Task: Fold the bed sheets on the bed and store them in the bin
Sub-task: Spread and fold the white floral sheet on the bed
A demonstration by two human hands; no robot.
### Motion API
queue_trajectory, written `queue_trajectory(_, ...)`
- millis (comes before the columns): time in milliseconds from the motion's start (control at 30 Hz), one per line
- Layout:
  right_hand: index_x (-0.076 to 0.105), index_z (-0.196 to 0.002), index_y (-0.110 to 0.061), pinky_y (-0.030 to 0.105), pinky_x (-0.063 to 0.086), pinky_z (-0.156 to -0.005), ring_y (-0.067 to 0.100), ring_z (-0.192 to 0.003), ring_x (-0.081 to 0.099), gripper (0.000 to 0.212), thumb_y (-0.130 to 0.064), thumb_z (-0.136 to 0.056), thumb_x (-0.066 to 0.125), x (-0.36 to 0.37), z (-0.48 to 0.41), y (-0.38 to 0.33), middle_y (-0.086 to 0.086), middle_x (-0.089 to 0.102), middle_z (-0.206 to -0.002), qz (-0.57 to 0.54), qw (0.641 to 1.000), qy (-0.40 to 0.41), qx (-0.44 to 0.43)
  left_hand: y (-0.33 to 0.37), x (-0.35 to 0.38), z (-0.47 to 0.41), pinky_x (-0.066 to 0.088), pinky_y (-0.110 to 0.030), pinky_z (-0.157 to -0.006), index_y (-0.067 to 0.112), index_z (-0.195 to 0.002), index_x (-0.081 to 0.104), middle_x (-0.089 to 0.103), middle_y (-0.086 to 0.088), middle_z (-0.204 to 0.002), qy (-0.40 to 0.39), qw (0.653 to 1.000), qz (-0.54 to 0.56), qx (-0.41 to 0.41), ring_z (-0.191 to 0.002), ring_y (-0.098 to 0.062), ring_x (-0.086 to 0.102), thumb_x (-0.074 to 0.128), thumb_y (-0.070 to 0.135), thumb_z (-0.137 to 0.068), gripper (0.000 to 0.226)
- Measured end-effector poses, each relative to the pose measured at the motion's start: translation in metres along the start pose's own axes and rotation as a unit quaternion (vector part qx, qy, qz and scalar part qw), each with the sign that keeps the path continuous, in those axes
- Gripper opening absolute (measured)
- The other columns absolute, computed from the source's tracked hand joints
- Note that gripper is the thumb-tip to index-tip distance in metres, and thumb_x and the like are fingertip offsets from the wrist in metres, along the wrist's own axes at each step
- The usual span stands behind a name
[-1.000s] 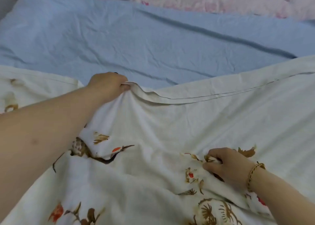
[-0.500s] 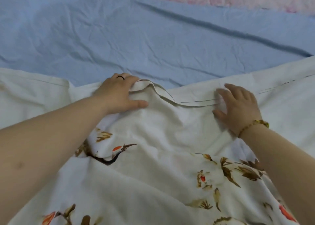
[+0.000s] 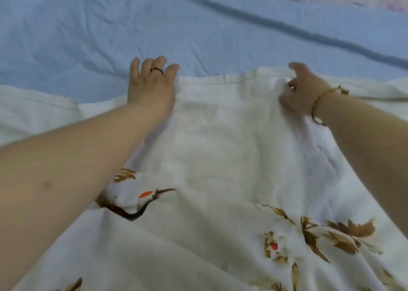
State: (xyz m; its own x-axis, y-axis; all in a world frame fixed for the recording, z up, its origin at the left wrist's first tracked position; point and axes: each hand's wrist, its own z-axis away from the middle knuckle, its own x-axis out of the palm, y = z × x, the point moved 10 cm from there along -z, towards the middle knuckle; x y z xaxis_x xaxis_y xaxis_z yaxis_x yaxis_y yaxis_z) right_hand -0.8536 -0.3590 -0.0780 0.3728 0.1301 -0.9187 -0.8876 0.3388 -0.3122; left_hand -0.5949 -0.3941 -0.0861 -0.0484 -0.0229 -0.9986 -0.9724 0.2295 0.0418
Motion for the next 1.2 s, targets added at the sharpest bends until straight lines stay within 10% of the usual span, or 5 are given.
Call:
queue_trajectory(100,0.043,-0.122,-0.015,0.027,0.043,-0.076,0.023,-0.093,0.053,0.039,-0.022,-0.086,0.059,0.019,0.058,0.011,0.0,0.054,-0.106,-0.112,0.993,0.007,-0.037,0.021,-0.01,0.048,0.015,-0.032,-0.106,0.011,-0.129,0.051,0.043,-0.015,-0.139,0.066,0.983,0.143,0.097,-0.128,-0.034,0.04,0.046,0.025,-0.085,0.046)
queue_trajectory(267,0.061,-0.082,-0.024,0.012,0.047,-0.056,0.002,-0.06,0.06,0.072,-0.079,-0.035,0.067,0.065,0.162,0.032,-0.004,0.066,-0.072,-0.175,0.935,-0.307,-0.009,0.035,0.035,0.136,0.038,-0.01,-0.077,0.045,-0.088,0.049,0.055,0.017,-0.093,-0.36,0.892,0.243,0.125,-0.086,0.001,0.052,0.064,0.046,-0.08,0.017)
queue_trajectory(433,0.05,-0.07,-0.028,0.016,0.042,-0.066,0.002,-0.064,0.046,0.018,-0.03,-0.084,0.061,0.086,0.209,0.068,-0.013,0.05,-0.07,0.136,0.86,-0.491,-0.016,0.002,0.042,0.158,0.043,-0.022,-0.076,0.035,-0.074,0.051,0.058,0.013,-0.084,-0.489,0.861,0.112,0.09,-0.08,-0.008,0.055,0.072,0.041,-0.074,0.022)
queue_trajectory(833,0.05,-0.073,-0.005,0.033,0.039,-0.068,0.027,-0.074,0.045,0.028,-0.014,-0.096,0.036,-0.07,0.006,0.024,0.015,0.049,-0.08,0.237,0.97,0.052,0.029,-0.023,-0.037,0.002,0.031,-0.035,-0.077,0.008,-0.088,0.059,0.06,-0.023,-0.106,0.018,0.997,0.034,-0.061,-0.103,-0.036,0.053,0.046,0.03,-0.094,0.027)
queue_trajectory(1200,-0.007,-0.148,-0.019,0.043,-0.004,-0.116,0.028,-0.144,-0.003,0.059,-0.014,-0.096,0.022,0.005,-0.02,0.055,0.012,-0.009,-0.156,0.195,0.971,0.106,0.084,-0.031,0.011,0.004,0.013,-0.038,-0.102,0.004,-0.123,0.05,0.047,-0.022,-0.129,0.169,0.982,0.047,-0.076,-0.12,-0.036,0.038,0.043,0.023,-0.095,0.035)
